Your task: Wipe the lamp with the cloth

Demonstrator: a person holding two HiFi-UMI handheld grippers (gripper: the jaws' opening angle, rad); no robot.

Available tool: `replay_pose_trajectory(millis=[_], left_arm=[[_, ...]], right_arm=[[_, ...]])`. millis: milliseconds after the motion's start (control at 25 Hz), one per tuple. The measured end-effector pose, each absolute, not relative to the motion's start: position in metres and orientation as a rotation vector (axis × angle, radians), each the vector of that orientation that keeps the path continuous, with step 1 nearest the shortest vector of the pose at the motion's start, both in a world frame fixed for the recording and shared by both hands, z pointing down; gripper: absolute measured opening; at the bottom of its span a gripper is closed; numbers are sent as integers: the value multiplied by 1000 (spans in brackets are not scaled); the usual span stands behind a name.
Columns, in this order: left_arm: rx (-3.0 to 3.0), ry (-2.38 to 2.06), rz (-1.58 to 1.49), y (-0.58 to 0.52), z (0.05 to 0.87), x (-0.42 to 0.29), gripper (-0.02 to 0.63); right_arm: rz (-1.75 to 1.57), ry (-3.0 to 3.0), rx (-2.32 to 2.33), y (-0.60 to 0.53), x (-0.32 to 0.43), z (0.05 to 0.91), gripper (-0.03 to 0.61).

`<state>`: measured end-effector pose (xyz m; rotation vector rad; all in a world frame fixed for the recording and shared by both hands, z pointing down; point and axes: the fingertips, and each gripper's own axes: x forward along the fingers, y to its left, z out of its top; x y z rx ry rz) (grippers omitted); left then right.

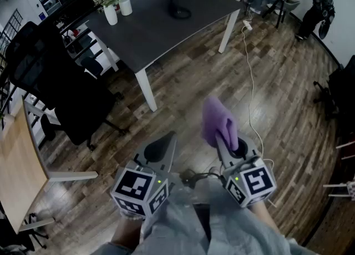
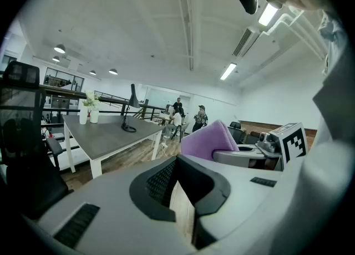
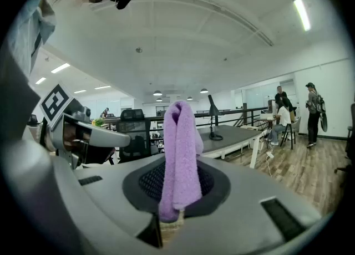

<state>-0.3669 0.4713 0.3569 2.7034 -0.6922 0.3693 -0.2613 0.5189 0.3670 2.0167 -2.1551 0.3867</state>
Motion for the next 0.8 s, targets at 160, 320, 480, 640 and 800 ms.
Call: replay_pose_trajectory(millis=[160, 320, 480, 640, 800], left_arm=[[2704, -689, 364, 469, 357, -371, 12], [2702, -684, 359, 469, 355, -376, 11], [2702, -683, 353, 468, 354, -381, 11], [2699, -689, 339, 466, 353, -391, 11], [2702, -705, 338, 462, 354, -398, 11]], right_arm=[[381, -2153, 2020, 518, -265, 367, 49], [378, -2146, 2019, 518, -269, 365, 49], [371, -2134, 2034, 517, -272, 365, 49], [334, -2105, 2049, 520, -274, 361, 51], [320, -2077, 2065, 523, -276, 361, 51]])
